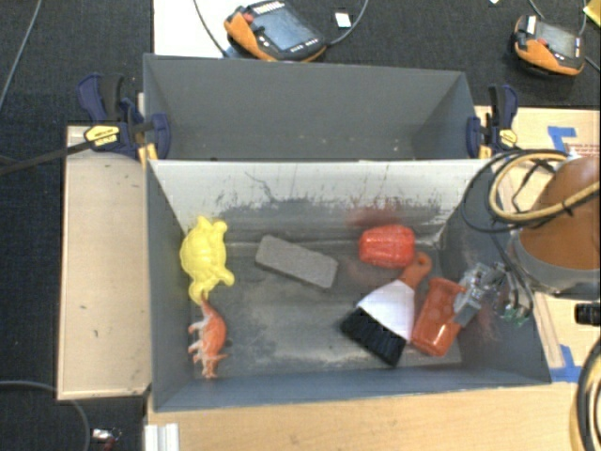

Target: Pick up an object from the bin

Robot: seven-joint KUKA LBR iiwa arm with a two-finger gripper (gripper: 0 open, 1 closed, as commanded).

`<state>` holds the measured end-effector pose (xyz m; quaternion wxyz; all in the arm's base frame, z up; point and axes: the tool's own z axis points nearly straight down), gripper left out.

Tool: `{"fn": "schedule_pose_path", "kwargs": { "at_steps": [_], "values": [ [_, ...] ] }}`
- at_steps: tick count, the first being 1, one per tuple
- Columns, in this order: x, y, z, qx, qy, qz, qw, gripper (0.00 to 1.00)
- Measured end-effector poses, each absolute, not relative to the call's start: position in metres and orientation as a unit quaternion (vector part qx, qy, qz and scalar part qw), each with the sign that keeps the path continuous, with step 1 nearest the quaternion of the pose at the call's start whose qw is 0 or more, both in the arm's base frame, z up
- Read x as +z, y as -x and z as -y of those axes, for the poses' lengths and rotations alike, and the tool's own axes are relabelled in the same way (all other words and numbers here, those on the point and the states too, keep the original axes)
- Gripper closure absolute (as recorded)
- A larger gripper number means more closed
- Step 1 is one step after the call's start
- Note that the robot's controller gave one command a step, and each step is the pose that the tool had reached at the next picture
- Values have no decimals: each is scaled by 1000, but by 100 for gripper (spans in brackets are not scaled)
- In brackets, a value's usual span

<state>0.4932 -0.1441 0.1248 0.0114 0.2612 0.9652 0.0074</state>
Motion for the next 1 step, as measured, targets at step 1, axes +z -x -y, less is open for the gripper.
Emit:
{"fn": "schedule_pose_path", "kwargs": {
  "at_steps": [1],
  "values": [
    [159,-493,145,7,-262,-965,13,100]
  ]
}}
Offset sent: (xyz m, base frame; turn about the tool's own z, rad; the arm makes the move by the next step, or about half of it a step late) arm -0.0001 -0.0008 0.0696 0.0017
